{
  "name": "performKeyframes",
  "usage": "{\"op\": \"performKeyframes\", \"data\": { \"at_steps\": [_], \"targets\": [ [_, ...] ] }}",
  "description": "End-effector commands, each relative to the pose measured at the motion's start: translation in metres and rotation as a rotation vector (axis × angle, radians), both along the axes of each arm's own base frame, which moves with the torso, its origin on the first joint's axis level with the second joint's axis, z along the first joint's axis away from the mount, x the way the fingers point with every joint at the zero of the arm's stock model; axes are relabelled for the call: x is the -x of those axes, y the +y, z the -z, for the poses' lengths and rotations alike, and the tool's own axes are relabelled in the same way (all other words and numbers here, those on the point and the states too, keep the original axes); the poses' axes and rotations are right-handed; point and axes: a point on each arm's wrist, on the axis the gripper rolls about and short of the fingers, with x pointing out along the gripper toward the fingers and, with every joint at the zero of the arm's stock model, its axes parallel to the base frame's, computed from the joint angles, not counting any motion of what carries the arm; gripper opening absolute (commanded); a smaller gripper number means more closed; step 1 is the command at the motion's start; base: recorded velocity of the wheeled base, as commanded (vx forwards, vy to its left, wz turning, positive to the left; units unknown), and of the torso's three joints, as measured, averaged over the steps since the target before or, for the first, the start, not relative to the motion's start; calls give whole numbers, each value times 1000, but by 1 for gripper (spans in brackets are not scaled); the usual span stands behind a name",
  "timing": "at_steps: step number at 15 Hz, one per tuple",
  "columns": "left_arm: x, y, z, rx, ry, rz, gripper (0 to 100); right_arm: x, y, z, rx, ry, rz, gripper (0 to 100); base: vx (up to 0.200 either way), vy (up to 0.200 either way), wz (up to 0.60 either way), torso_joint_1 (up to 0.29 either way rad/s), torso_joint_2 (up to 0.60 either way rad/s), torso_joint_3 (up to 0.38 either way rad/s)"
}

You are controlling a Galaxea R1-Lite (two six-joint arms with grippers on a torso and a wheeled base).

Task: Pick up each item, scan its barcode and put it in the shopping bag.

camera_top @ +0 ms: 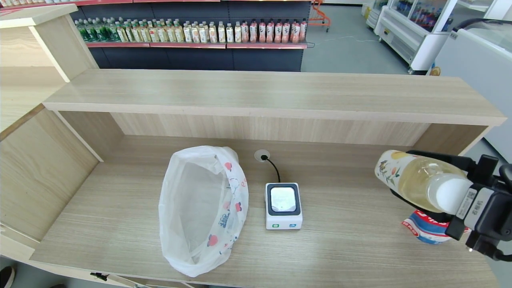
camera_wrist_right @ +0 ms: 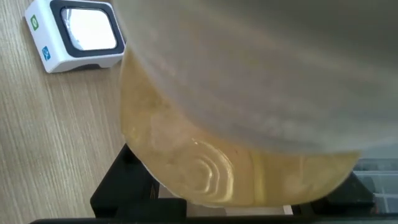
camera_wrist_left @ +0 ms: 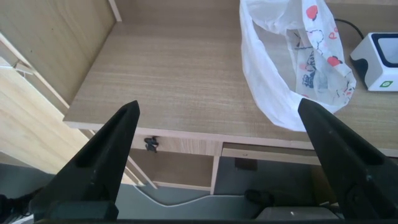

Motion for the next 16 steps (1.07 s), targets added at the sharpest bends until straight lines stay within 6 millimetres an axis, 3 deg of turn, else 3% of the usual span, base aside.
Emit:
{"op": "performKeyframes", "data": {
  "at_steps": [1, 6, 12, 16],
  "targets": [
    [0, 0, 0, 0, 0, -1, 100, 2, 0, -1, 0, -6, -6, 0, 0, 0, 0, 0, 0, 0],
    [0, 0, 0, 0, 0, -1, 100, 9, -2, -2, 29, -46, -5, 0, 0, 0, 0, 0, 0, 0],
    [0, 0, 0, 3, 1, -1, 100, 14, -3, -7, -32, -36, 1, 0, 0, 200, 0, 5, 0, 4],
    [0, 0, 0, 0, 0, -1, 100, 8, -3, 8, -63, 68, 19, 0, 0, 200, 0, -1, 0, 5]
  ]
}}
